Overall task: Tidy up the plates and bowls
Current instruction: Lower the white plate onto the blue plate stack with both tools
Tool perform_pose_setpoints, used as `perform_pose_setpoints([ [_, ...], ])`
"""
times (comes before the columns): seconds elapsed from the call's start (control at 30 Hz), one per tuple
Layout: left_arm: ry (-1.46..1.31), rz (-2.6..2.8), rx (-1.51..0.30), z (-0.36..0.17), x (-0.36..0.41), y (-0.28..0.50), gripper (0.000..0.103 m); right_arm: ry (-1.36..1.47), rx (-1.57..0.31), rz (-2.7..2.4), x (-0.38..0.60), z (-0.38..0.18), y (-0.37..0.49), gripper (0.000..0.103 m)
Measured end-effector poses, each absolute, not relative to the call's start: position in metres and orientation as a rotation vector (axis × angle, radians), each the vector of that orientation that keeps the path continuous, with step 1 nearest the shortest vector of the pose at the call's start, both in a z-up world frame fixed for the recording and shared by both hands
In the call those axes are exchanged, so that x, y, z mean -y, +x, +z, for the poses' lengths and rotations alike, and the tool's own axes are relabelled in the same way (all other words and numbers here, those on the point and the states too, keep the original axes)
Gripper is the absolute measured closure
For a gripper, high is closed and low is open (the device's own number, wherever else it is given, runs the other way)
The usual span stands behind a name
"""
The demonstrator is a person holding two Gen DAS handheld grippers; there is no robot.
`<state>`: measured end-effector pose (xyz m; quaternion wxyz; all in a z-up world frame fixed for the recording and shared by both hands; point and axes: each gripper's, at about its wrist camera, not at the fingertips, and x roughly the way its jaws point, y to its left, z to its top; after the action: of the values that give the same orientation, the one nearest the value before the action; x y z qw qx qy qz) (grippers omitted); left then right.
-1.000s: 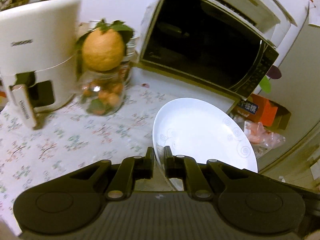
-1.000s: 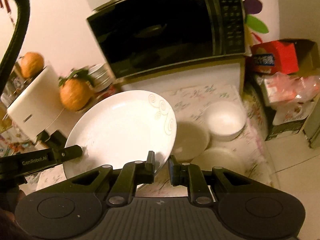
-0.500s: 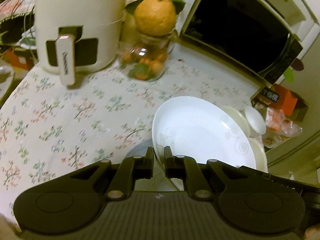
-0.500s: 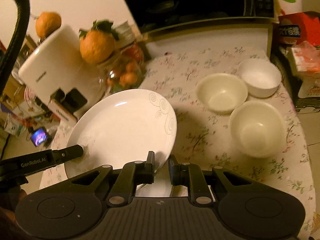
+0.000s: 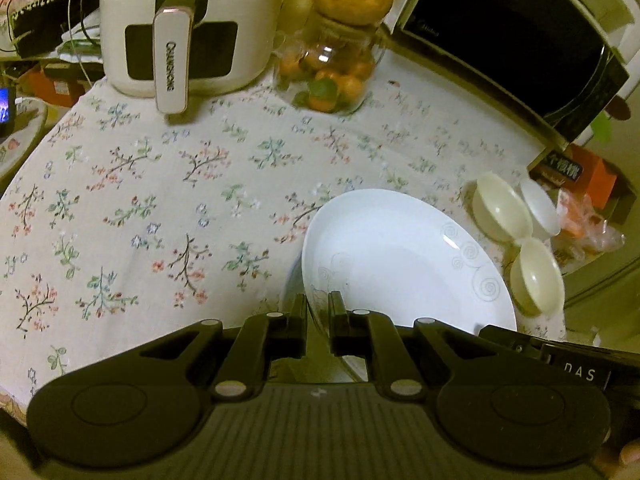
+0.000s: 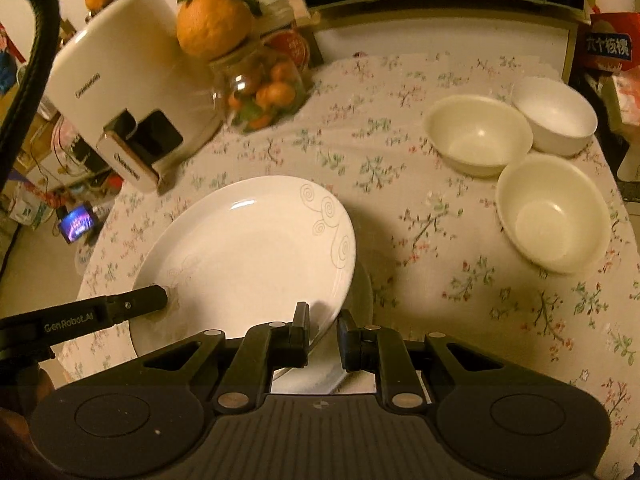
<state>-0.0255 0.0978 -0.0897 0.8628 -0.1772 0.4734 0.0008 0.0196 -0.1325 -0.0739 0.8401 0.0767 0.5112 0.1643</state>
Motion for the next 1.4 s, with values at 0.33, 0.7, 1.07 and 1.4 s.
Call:
perform_pose_setpoints([
  [0.33, -0.347, 0.018, -1.016, -0.099, -0.097, -0.028, 0.095, 0.138, -1.12, 0.343, 0.127, -0.082, 0.017, 0.088],
  [0.7, -0.305, 0.037, -1.026, -0.105, -0.092, -0.03, 0.094, 0.121, -1.149, 0.331, 0.123, -0.089, 0.015, 0.088],
  [1.07, -0.262, 0.048, -1.021, -0.106, -0.088, -0.029, 0.094, 0.104, -1.159, 0.32, 0.119, -0.089, 0.014, 0.087],
  [1.4, -0.223, 0.045, -1.019, -0.107, -0.082, -0.03, 0.094, 0.087, -1.169, 0.302, 0.118, -0.089, 0.013, 0.087],
])
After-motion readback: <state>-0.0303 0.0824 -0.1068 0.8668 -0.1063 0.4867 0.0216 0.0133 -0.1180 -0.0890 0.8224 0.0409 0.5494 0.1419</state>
